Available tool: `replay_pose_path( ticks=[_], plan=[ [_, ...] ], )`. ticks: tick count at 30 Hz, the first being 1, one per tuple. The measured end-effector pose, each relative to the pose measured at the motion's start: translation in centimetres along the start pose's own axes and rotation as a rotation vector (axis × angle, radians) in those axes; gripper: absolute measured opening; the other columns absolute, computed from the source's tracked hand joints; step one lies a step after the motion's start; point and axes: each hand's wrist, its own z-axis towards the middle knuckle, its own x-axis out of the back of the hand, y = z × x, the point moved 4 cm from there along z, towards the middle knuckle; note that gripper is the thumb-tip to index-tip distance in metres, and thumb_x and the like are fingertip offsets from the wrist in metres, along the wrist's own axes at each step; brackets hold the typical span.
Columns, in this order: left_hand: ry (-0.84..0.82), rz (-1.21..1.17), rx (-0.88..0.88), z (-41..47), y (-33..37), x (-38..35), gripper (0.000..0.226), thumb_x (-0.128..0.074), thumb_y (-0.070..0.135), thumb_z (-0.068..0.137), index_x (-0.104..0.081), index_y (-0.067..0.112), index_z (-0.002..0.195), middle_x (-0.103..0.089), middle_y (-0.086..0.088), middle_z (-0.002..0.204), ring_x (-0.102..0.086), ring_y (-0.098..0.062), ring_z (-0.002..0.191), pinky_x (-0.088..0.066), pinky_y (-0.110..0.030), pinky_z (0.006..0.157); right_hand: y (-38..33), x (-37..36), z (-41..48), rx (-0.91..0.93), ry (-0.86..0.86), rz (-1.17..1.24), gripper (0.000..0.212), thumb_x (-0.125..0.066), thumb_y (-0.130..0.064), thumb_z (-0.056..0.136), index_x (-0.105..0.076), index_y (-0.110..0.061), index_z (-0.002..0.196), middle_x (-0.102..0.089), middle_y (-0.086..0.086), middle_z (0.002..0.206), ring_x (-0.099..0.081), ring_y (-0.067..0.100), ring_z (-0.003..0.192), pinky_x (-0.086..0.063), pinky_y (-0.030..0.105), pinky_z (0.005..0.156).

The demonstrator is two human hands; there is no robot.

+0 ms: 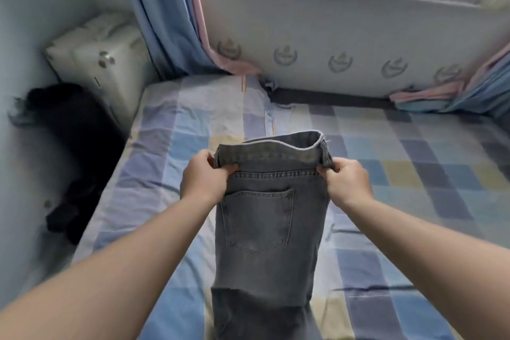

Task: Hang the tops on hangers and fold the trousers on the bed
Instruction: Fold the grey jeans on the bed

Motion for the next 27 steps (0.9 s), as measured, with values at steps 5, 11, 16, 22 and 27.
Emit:
replay_pose_path(
  ticks=[5,11,16,22,27],
  plan=[
    [0.03,-0.07,0.003,5.6,-5.3,-5.8,0.042,-0.069,0.031,0.094,-0.055,0.019,0.131,-0.052,0.013,0.115,-0.057,-0.017,0.11,-0.039,-0.027,0.088,3.2,-8.3,5.4,0.003,-0.051,0.175,0.011,-0.061,-0.02,0.094,-0.068,-0.022,0.103,-0.069,-0.001,0.109,-0.063,0.026,0.103,-0.05,0.036,0.09],
    [-0.2,0.078,0.034,1.0,-12.8,-11.5,0.065,-0.069,0.038,0.093,-0.043,0.024,0.151,-0.048,-0.005,0.151,-0.045,-0.021,0.139,-0.037,-0.031,0.111,8.6,-14.5,2.2,0.128,-0.382,0.023,0.065,-0.062,-0.027,0.097,-0.032,-0.025,0.155,-0.041,0.001,0.156,-0.04,0.022,0.141,-0.032,0.029,0.107],
    [-0.274,0.141,0.007,-5.8,-15.0,-13.4,0.068,-0.068,0.039,0.093,-0.04,0.022,0.153,-0.04,0.002,0.158,-0.035,-0.013,0.146,-0.026,-0.025,0.117,13.5,-14.8,-1.9,0.172,-0.532,-0.052,0.068,-0.056,-0.039,0.099,-0.022,-0.032,0.158,-0.026,-0.007,0.164,-0.023,0.016,0.15,-0.022,0.039,0.122],
    [-0.317,0.204,0.056,-15.2,-15.3,-14.1,0.07,-0.066,0.045,0.093,-0.037,0.025,0.154,-0.033,0.0,0.162,-0.024,-0.013,0.151,-0.02,-0.03,0.123,16.7,-10.8,-7.6,0.352,-0.623,-0.331,0.068,-0.048,-0.046,0.101,-0.014,-0.036,0.159,-0.014,-0.003,0.167,-0.014,0.018,0.153,-0.019,0.042,0.12],
    [-0.3,0.126,0.24,-25.8,-17.0,-14.5,0.062,-0.068,0.039,0.094,-0.044,0.024,0.149,-0.043,0.0,0.155,-0.038,-0.014,0.144,-0.03,-0.033,0.119,20.6,-7.4,-14.2,0.34,-0.694,-0.215,0.067,-0.052,-0.044,0.1,-0.022,-0.032,0.158,-0.023,-0.003,0.165,-0.019,0.017,0.152,-0.023,0.045,0.121]
  ],
)
